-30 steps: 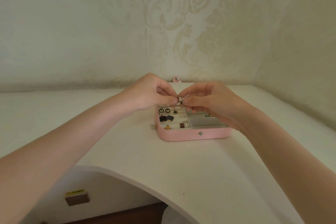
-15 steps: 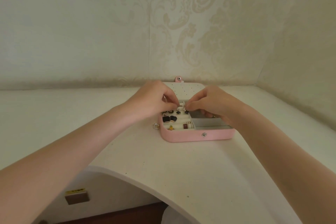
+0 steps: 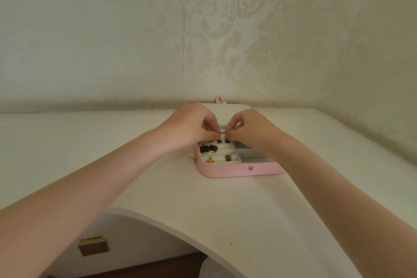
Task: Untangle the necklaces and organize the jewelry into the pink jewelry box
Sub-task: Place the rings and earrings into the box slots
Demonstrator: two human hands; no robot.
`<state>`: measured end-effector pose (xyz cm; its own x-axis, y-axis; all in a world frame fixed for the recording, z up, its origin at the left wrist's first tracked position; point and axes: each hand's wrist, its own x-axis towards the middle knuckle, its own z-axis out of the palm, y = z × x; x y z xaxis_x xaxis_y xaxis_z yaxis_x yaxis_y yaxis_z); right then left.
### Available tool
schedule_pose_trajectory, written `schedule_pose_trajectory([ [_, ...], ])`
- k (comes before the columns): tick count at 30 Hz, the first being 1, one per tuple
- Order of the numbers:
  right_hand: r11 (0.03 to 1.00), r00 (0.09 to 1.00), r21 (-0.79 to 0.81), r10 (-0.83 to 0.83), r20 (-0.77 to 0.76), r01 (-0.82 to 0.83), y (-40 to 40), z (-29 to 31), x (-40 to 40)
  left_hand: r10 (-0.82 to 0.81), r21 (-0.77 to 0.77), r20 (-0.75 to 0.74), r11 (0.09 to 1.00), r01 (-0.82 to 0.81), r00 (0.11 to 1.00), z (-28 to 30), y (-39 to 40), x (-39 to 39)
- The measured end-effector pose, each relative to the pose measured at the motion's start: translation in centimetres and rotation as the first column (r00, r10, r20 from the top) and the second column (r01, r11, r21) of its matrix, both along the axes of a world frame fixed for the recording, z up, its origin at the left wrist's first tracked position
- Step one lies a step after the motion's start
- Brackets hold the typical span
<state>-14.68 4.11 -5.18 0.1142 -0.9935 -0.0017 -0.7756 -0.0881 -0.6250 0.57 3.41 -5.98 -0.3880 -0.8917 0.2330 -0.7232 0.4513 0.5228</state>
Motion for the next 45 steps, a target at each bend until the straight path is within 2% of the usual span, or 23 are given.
schedule_pose_trajectory([
  [5,1.000,0.999,0.006,0.002,-0.034,-0.002,0.2,0.0,0.2,-0.002,0.003,0.008,1.000,0.002,1.000,-0.1,0.1,0.1],
  [11,0.998,0.996,0.051,-0.047,0.074,0.044,1.1,1.3,-1.1,0.052,-0.066,-0.058,0.996,-0.056,0.997,1.2,1.1,2.2],
  [15,0.997,0.977,0.066,-0.058,0.207,0.046,2.0,2.3,-1.7,0.015,0.082,0.015,0.996,-0.017,1.000,1.2,2.8,4.0],
  [19,0.998,0.970,0.067,0.000,0.243,-0.017,2.3,2.1,-1.4,-0.011,0.174,0.048,0.985,0.003,0.999,0.5,3.3,3.9],
  [25,0.994,0.961,0.091,0.034,0.275,-0.061,2.5,1.9,-0.9,0.040,0.119,0.129,0.991,-0.055,0.991,-0.5,3.3,3.5],
  [29,0.994,0.954,0.073,0.054,0.293,-0.079,2.6,2.1,-0.9,0.010,0.095,0.212,0.995,-0.031,0.977,-0.3,3.3,4.0],
  [31,0.995,0.951,0.038,0.075,0.299,-0.091,2.6,2.3,-0.8,0.017,0.125,0.139,0.992,-0.034,0.990,0.7,3.3,4.5],
  [34,0.982,0.933,-0.010,0.184,0.309,-0.190,2.7,2.7,-0.6,0.074,0.294,-0.190,0.956,-0.015,0.979,2.6,3.2,4.8],
  [35,0.972,0.922,-0.018,0.230,0.311,-0.236,2.8,2.8,-0.4,0.088,0.338,-0.250,0.941,0.002,0.964,3.0,3.2,4.7],
  [39,0.944,0.886,0.001,0.308,0.347,-0.329,3.0,2.7,0.1,0.065,0.373,-0.253,0.927,0.035,0.965,3.3,3.5,3.3],
  [45,0.950,0.830,0.066,0.231,0.508,-0.305,3.2,2.1,-0.4,0.105,0.368,-0.302,0.930,0.014,0.947,3.3,3.4,2.2],
])
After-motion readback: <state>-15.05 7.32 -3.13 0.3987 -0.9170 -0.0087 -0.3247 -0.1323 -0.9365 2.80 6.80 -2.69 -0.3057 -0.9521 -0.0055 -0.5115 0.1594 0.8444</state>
